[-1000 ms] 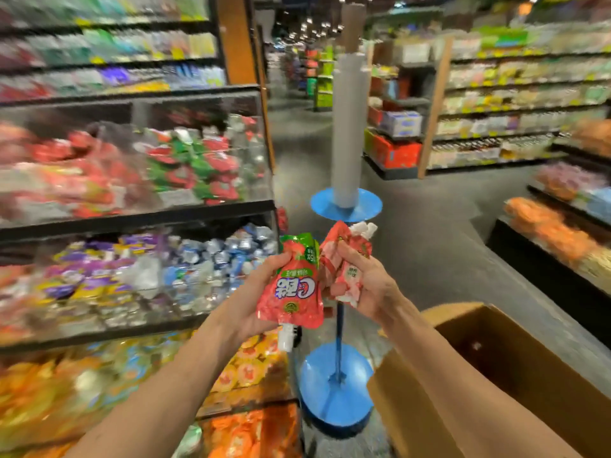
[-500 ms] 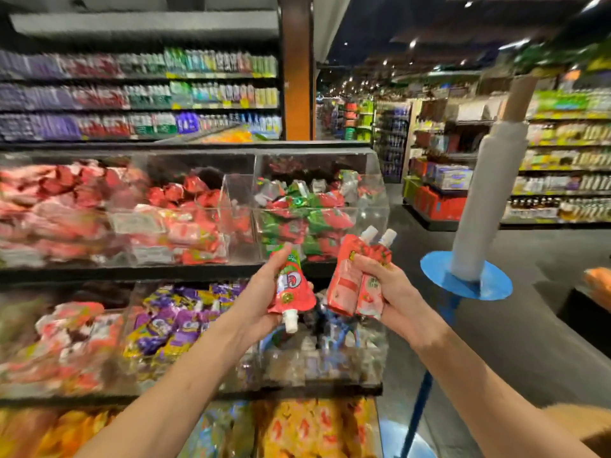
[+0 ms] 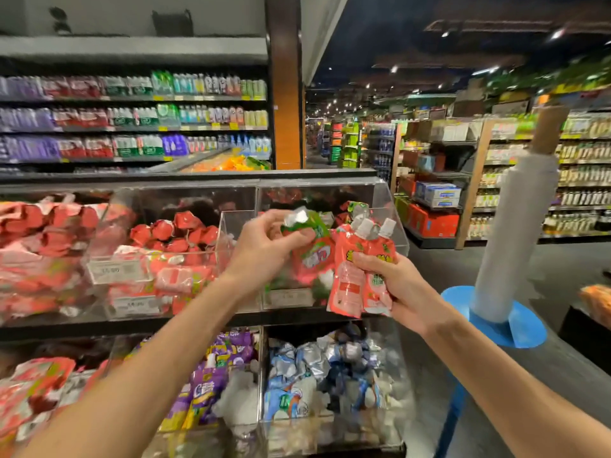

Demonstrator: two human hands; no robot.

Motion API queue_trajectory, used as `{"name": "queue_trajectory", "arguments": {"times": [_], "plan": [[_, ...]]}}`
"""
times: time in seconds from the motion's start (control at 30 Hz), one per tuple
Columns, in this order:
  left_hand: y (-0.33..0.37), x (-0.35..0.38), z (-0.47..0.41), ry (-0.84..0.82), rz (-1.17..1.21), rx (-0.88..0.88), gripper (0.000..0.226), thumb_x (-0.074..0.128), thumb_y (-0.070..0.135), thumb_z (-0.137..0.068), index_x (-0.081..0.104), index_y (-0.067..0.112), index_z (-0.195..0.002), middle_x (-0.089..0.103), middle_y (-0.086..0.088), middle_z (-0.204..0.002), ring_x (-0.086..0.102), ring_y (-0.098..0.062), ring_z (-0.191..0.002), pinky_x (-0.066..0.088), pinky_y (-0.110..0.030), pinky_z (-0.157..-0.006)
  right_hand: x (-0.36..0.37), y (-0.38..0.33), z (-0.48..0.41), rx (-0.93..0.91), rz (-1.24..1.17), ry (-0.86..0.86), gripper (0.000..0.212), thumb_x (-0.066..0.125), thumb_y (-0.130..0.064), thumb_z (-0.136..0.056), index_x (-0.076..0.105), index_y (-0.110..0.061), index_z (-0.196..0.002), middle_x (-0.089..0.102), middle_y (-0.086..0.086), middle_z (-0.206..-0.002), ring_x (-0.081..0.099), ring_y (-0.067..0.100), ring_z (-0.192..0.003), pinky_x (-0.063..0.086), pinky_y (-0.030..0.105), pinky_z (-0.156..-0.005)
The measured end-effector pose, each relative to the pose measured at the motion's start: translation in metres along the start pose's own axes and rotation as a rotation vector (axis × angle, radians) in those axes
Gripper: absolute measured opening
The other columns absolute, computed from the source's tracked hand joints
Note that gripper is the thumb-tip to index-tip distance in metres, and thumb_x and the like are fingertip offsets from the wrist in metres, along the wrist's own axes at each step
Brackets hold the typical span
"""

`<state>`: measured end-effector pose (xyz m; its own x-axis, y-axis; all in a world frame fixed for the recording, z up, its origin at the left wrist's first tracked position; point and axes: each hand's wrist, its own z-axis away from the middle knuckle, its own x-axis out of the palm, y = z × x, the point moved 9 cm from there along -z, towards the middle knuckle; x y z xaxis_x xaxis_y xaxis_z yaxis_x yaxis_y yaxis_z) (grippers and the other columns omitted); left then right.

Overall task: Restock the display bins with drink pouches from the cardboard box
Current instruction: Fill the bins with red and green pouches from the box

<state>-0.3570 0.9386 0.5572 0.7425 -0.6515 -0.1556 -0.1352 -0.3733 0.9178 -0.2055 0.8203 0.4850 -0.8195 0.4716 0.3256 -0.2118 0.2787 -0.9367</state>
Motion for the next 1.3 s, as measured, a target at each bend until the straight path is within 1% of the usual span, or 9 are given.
{"name": "queue_trajectory", "arguments": {"times": [0.23,0.33,0.4,0.5,0.63,0.93,1.1,1.23,1.3], "plan": [[0.061,-0.024,-0.051,0.162,-0.744,0.501,0.036,0.078,0.026,-0.079,0.060,0.029,-0.110,0.061,0.011,-0.094,0.055,-0.019,-0.097,0.048,-0.038,-0.083,-0.004,-0.026,-0.042,-0.025,0.009,0.023,0.055,0.083,-0.018,-0.061,0.068,-0.007,-0.113,0.074,0.017,-0.107,0.073,0.032,-0.093,0.057,0.048,-0.085],[0.051,-0.014,-0.074,0.075,-0.890,0.598,0.057,0.076,0.018,-0.084,0.054,0.027,-0.135,0.066,0.000,-0.112,0.060,-0.017,-0.091,0.049,-0.038,-0.080,-0.005,-0.031,-0.052,-0.028,0.036,0.008,0.053,0.082,-0.016,-0.061,0.068,-0.006,-0.112,0.075,0.017,-0.104,0.073,0.034,-0.092,0.057,0.050,-0.086],[0.040,-0.011,-0.088,0.033,-0.880,0.630,0.055,0.076,0.010,-0.085,0.057,0.025,-0.134,0.064,-0.003,-0.119,0.058,-0.015,-0.096,0.051,-0.039,-0.087,-0.007,-0.032,-0.056,-0.030,0.051,-0.010,0.053,0.081,-0.015,-0.062,0.067,-0.005,-0.112,0.075,0.016,-0.103,0.073,0.033,-0.092,0.059,0.046,-0.081],[0.021,-0.011,-0.110,0.016,-0.834,0.538,0.042,0.079,0.011,-0.082,0.067,0.028,-0.119,0.065,0.002,-0.113,0.060,-0.013,-0.098,0.053,-0.034,-0.091,-0.012,-0.029,-0.064,-0.020,0.053,-0.029,0.053,0.080,-0.014,-0.064,0.065,-0.003,-0.114,0.075,0.016,-0.104,0.074,0.033,-0.092,0.061,0.043,-0.075],[-0.012,-0.005,-0.132,-0.048,-0.926,0.350,0.038,0.069,0.025,-0.089,0.061,0.027,-0.126,0.060,0.005,-0.116,0.054,-0.012,-0.102,0.041,-0.027,-0.089,-0.020,-0.026,-0.079,-0.006,0.058,-0.029,0.057,0.081,-0.015,-0.065,0.064,-0.002,-0.117,0.074,0.016,-0.106,0.074,0.031,-0.090,0.060,0.042,-0.077],[-0.050,0.006,-0.170,-0.140,-1.219,0.125,0.030,0.057,0.017,-0.097,0.064,0.033,-0.121,0.067,-0.003,-0.126,0.064,-0.025,-0.109,0.052,-0.041,-0.093,-0.020,-0.026,-0.107,0.006,0.080,-0.005,0.054,0.084,-0.017,-0.060,0.068,-0.005,-0.110,0.076,0.013,-0.103,0.074,0.030,-0.094,0.057,0.047,-0.086],[-0.056,0.010,-0.171,-0.269,-1.226,0.037,0.047,0.041,0.005,-0.099,0.060,0.032,-0.132,0.059,-0.008,-0.137,0.061,-0.022,-0.082,0.050,-0.028,-0.069,-0.020,-0.022,-0.111,0.047,0.078,0.046,0.057,0.086,-0.020,-0.059,0.067,-0.005,-0.110,0.076,0.014,-0.100,0.074,0.033,-0.091,0.057,0.053,-0.087],[-0.030,0.009,-0.155,-0.111,-1.263,0.181,0.038,0.047,0.015,-0.100,0.059,0.028,-0.134,0.058,-0.003,-0.140,0.057,-0.024,-0.122,0.047,-0.039,-0.099,-0.016,-0.022,-0.106,0.064,0.082,0.057,0.053,0.085,-0.019,-0.064,0.066,-0.006,-0.112,0.076,0.013,-0.100,0.074,0.032,-0.091,0.058,0.050,-0.084],[-0.010,0.004,-0.136,-0.012,-1.031,0.271,0.028,0.054,0.024,-0.100,0.064,0.024,-0.126,0.066,0.001,-0.128,0.061,-0.014,-0.115,0.047,-0.036,-0.101,-0.011,-0.023,-0.102,0.056,0.085,0.067,0.055,0.085,-0.019,-0.063,0.066,-0.005,-0.113,0.076,0.012,-0.100,0.074,0.031,-0.091,0.058,0.050,-0.085]]}}
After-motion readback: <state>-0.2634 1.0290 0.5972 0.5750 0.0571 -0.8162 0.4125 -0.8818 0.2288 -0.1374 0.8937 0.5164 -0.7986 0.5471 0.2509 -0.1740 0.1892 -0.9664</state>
